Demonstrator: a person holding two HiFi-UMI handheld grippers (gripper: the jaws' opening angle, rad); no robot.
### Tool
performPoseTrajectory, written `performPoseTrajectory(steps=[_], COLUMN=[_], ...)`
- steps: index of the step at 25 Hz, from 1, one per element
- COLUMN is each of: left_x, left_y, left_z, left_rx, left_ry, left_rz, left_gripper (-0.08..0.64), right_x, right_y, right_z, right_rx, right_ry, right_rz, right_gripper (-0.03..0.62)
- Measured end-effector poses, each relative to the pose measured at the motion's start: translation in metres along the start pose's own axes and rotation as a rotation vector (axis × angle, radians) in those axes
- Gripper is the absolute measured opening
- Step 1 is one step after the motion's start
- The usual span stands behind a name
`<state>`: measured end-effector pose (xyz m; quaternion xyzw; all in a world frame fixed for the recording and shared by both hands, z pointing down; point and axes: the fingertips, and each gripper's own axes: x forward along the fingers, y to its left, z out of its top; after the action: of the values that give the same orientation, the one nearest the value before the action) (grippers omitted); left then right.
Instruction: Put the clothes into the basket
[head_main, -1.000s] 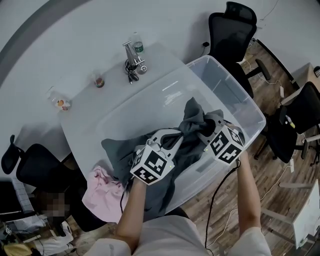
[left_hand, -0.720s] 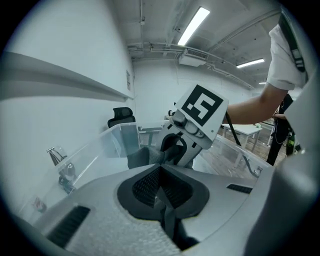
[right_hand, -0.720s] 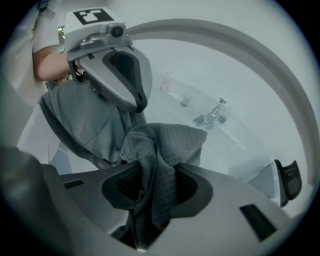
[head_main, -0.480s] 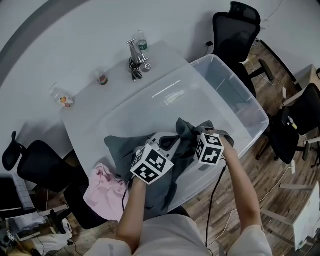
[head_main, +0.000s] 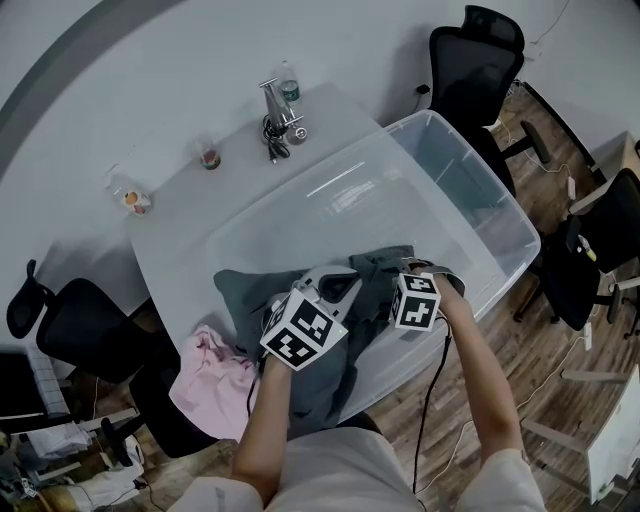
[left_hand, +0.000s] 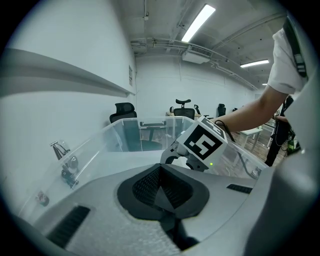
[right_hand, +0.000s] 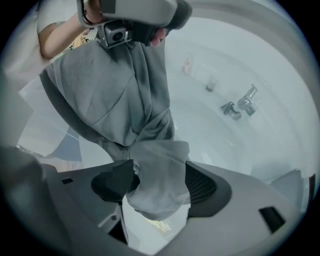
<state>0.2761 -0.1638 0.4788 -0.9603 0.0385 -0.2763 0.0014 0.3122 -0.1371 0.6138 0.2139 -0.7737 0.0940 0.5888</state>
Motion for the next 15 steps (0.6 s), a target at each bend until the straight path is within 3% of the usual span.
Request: performPoseTrajectory(steps=[4, 7, 11, 15], left_x=[-0.007, -0.012, -0.020, -0.034], left_y=[0.000, 0.000, -0.002, -0.003], left_z=[0.002, 0.006, 0.012, 0.030], left_rx=[0.005, 0.014, 0.036, 0.023], left_ry=[-0.009, -0.026, -0.070, -0.178], left_rz=[0.004, 0.002, 0.007, -0.007], left_gripper=[0.000, 0.000, 0.000, 0.000], right_x=[-0.014, -0.034, -0.072, -0.114], right_y=[-0.007, -0.015, -0.022, -0.024], right_z=[0.007, 0.017, 0.040, 0.067], right_rx=[0.008, 0.014, 0.051, 0.102], right_ry=[-0.046, -0.096, -0.245, -0.403], right_rz=[-0.044, -0.106, -0.193, -0.260], right_gripper=[0.372, 0.377, 0.376, 0.361])
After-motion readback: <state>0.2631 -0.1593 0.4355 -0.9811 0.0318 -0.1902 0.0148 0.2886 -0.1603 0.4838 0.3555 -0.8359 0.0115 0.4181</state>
